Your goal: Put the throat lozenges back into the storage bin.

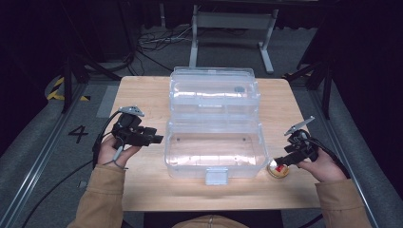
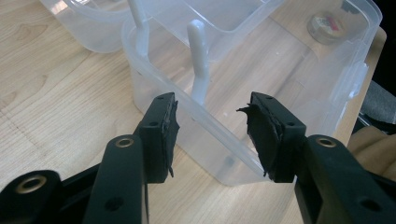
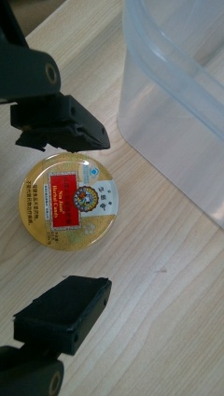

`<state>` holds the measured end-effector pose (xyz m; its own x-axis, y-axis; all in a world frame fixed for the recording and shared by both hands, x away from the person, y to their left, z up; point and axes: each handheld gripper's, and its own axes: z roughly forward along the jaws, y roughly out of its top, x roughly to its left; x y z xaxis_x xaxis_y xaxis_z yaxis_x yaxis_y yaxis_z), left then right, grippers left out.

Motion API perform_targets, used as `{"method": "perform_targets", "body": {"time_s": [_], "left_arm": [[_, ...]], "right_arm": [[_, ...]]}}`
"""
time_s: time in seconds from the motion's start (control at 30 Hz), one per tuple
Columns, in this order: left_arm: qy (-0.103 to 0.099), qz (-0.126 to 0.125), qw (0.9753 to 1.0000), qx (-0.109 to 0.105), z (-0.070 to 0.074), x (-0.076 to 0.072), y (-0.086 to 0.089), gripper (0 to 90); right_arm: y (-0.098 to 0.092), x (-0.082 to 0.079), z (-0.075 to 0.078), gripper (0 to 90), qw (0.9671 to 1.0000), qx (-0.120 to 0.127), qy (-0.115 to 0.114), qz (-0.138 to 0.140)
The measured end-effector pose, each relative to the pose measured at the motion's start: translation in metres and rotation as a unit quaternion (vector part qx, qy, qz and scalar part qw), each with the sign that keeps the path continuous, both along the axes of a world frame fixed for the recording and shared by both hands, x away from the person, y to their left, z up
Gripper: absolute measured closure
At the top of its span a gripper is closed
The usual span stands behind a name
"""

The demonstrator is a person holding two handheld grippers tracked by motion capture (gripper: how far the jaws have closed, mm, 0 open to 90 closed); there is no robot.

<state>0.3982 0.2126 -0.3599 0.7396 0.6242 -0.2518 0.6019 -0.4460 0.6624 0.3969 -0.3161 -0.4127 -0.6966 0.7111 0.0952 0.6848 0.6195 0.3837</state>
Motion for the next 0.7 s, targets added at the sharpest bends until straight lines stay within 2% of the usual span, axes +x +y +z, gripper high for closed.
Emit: {"method": "perform_targets", "body": {"time_s": [0.53,0.7], "left_arm": [[0.005,-0.001,1.0,0.0,-0.003,0.002,0.0,52.4],[0.005,-0.003,1.0,0.001,-0.003,0.002,-0.001,52.4]], "right_arm": [[0.006,0.0,-0.011,22.8,0.9987,-0.011,0.046,0.02],[0.007,-0.001,-0.013,20.5,0.9984,-0.015,0.049,0.022]]}}
